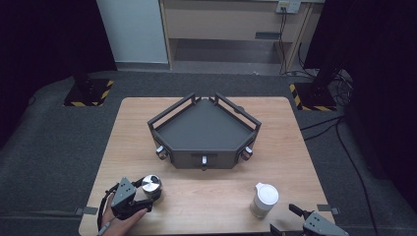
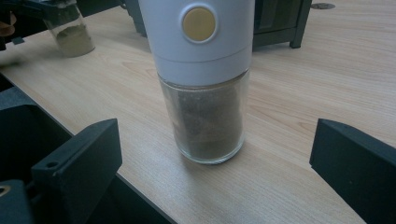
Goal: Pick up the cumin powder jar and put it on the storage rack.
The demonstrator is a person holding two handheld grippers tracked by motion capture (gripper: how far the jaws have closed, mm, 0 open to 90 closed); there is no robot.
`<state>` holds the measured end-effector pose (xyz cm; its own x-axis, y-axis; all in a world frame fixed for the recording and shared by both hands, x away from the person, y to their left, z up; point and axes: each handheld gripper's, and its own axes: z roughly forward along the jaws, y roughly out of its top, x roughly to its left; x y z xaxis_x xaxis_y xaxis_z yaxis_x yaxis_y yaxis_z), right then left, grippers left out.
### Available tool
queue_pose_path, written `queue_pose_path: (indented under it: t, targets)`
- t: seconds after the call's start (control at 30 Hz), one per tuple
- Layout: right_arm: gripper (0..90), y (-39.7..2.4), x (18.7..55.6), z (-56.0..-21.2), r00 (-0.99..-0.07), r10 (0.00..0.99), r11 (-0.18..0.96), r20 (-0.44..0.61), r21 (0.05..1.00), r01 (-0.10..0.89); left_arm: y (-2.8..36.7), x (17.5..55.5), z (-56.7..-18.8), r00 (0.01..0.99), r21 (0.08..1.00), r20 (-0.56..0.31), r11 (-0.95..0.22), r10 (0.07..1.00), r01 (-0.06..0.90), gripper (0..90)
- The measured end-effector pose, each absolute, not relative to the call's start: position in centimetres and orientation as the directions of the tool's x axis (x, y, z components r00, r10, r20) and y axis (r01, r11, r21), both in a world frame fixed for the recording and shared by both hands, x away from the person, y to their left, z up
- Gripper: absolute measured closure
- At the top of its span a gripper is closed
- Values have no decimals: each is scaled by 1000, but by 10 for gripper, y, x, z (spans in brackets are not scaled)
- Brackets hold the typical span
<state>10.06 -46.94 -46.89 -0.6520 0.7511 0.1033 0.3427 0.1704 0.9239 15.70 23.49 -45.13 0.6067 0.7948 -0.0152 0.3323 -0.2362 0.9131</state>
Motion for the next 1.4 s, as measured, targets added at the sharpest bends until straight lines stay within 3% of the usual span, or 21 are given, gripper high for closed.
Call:
queue_pose_path:
  t: [0.77,1.4]
  targets:
    - [26,-468,99,-468,-660,745,175,101,924,340,233,160,-442,609,907,-20,-242,793,345,306]
    - [26,-469,98,-467,-664,741,178,101,924,339,216,169,-340,679,939,19,-245,734,239,305]
